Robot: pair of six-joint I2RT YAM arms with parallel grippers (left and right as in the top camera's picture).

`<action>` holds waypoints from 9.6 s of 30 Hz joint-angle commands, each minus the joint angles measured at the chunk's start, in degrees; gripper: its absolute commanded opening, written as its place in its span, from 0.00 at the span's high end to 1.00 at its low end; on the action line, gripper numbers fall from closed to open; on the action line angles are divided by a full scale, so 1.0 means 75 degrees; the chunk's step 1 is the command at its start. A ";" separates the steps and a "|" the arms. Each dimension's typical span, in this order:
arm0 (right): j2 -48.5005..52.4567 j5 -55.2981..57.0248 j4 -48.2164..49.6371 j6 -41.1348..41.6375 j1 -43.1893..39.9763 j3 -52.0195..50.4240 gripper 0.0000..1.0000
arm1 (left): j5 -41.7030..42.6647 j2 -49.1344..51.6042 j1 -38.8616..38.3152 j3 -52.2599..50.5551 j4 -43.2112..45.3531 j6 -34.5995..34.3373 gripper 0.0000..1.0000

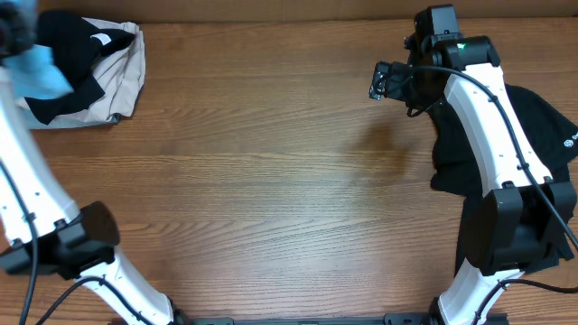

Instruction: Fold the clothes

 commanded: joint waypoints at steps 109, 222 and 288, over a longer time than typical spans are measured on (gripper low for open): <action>-0.0009 0.0516 -0.0664 -0.0079 -0.0038 0.0353 0.00 | 0.2098 0.5161 0.0804 0.1731 0.0015 -0.0565 0.00; -1.4061 0.0729 1.0182 -0.0393 0.0006 -1.3857 0.00 | 0.1909 0.0539 -0.1408 0.3319 -0.2159 -0.0560 0.00; -1.4816 0.0758 0.8265 -0.0396 0.0006 -1.3857 0.00 | 0.1906 -0.5528 -0.1457 -0.6426 -0.2136 -0.0557 0.00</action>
